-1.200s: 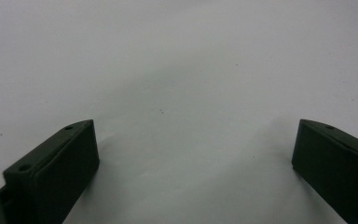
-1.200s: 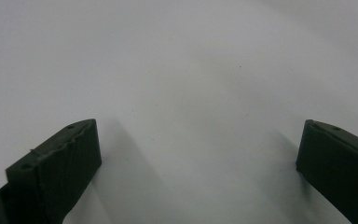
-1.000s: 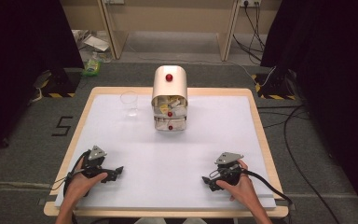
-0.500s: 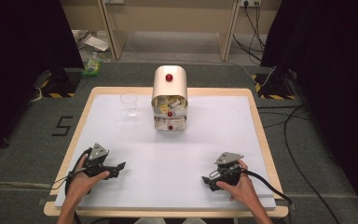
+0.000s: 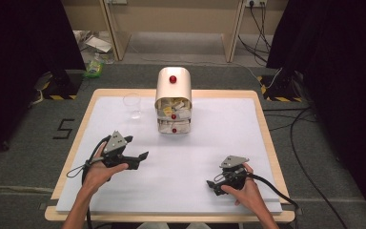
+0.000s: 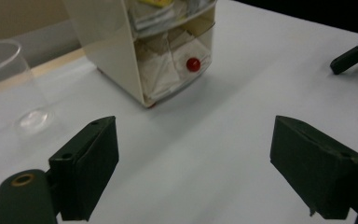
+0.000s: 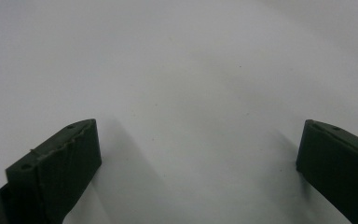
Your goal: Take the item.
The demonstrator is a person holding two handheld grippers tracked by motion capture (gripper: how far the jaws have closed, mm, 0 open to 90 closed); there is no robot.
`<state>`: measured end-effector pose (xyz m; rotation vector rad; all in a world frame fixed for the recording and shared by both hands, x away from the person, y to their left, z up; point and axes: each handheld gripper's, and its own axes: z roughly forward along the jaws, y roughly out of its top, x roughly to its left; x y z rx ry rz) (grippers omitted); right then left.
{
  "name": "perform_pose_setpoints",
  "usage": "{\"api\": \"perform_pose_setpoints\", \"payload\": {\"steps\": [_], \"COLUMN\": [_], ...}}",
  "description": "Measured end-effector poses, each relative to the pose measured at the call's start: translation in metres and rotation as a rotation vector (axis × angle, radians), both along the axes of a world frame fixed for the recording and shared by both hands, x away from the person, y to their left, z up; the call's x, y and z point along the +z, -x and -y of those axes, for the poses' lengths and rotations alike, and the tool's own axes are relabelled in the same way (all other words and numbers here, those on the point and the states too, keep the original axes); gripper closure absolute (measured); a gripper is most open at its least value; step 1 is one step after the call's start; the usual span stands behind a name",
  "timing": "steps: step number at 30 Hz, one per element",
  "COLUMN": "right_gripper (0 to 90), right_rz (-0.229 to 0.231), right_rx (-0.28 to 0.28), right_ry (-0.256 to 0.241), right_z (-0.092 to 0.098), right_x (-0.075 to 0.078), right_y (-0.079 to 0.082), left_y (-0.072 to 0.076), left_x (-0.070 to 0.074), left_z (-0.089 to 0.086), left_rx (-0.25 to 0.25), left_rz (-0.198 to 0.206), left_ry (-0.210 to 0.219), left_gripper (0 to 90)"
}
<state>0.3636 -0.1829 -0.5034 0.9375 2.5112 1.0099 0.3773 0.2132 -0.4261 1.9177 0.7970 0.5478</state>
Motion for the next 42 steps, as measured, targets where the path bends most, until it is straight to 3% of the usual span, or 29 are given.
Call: {"api": "perform_pose_setpoints", "payload": {"steps": [8, 15, 23, 32, 42], "right_gripper": [0.4, 0.4, 0.4, 0.4, 0.4], "right_rz": [0.000, 0.000, 0.000, 0.001, 0.002], "right_rx": [0.000, 0.000, 0.000, 0.002, 0.002], "right_ry": [0.000, -0.001, -0.001, 0.000, -0.002], "right_z": [0.000, 0.000, 0.000, 0.000, 0.000], "right_x": [0.000, 0.000, 0.000, 0.000, 0.000], "right_y": [0.000, 0.000, 0.000, 0.000, 0.000], "left_y": [-0.019, -0.034, -0.054, -0.075, -0.092], "left_x": [0.022, 0.032, 0.049, 0.051, 0.048], "left_z": [0.021, 0.038, 0.066, 0.086, 0.089], "left_rx": [-0.055, -0.084, -0.121, -0.131, -0.116], "left_rz": [0.037, 0.051, 0.079, 0.090, 0.067], "left_ry": [0.007, 0.018, -0.009, -0.045, -0.053], "left_gripper": [15.1, 15.4, 15.8, 16.0, 15.5]}}
